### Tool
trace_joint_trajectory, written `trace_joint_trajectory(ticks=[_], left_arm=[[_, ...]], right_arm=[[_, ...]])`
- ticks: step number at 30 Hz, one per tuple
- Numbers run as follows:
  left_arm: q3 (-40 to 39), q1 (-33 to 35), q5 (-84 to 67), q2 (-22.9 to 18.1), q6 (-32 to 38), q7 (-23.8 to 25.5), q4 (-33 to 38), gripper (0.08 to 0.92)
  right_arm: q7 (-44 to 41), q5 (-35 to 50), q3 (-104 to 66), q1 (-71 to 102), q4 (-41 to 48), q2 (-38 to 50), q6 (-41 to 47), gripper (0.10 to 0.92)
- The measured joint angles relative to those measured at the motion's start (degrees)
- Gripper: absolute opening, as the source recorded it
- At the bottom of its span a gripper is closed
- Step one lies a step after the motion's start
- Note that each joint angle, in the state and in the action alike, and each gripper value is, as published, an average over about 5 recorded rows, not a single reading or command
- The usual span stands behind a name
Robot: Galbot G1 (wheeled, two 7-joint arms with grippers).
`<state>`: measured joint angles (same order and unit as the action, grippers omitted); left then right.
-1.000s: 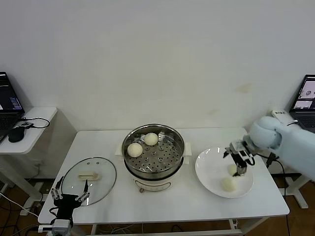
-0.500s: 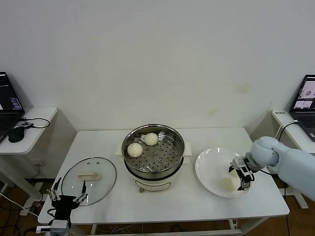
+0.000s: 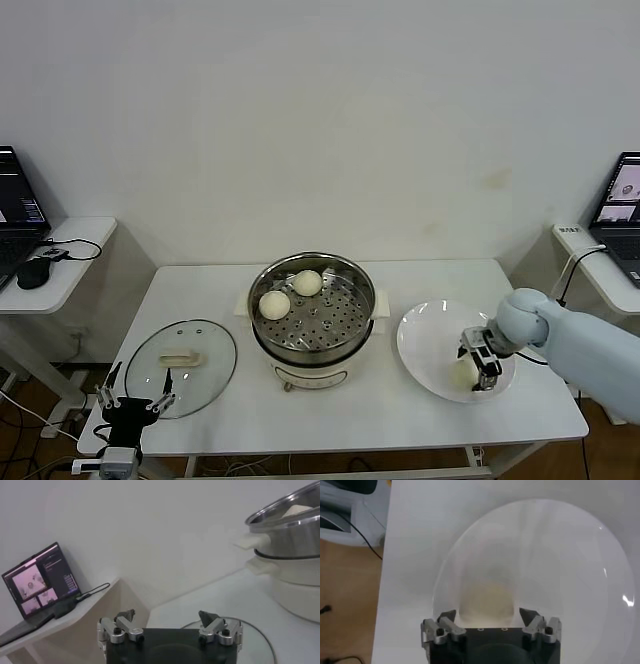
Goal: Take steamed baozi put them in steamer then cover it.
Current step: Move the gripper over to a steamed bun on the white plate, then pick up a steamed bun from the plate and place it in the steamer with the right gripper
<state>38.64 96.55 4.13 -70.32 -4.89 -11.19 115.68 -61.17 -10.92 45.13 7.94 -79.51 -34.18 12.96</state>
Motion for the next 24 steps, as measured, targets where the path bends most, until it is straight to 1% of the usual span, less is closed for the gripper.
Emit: trace_joint_trajectory(ticks=[3, 8, 16, 24], left_arm=[[0.0, 0.0, 0.0, 0.0, 0.0, 0.0, 0.0, 0.823], [0.0, -0.1, 0.0, -0.1, 0.0, -0.1, 0.1, 0.823], [0.1, -0.2, -0.1, 0.1, 0.0, -0.1, 0.3, 0.823], [0.2, -0.3, -0.3, 0.4, 0.1, 0.0, 0.7, 0.823]], right_arm=[[0.0, -0.1, -0.3, 0.0, 0.2, -0.3, -0.1, 0.649], [-0.4, 0.3, -0.1, -0.8, 0.0, -0.3, -0.2, 0.63], [-1.9, 2.9, 0.3, -5.7, -1.6, 0.7, 0.6, 0.628], [-3.5, 7.7, 2.6, -15.6, -2.3, 0.6, 1.0, 0.628]])
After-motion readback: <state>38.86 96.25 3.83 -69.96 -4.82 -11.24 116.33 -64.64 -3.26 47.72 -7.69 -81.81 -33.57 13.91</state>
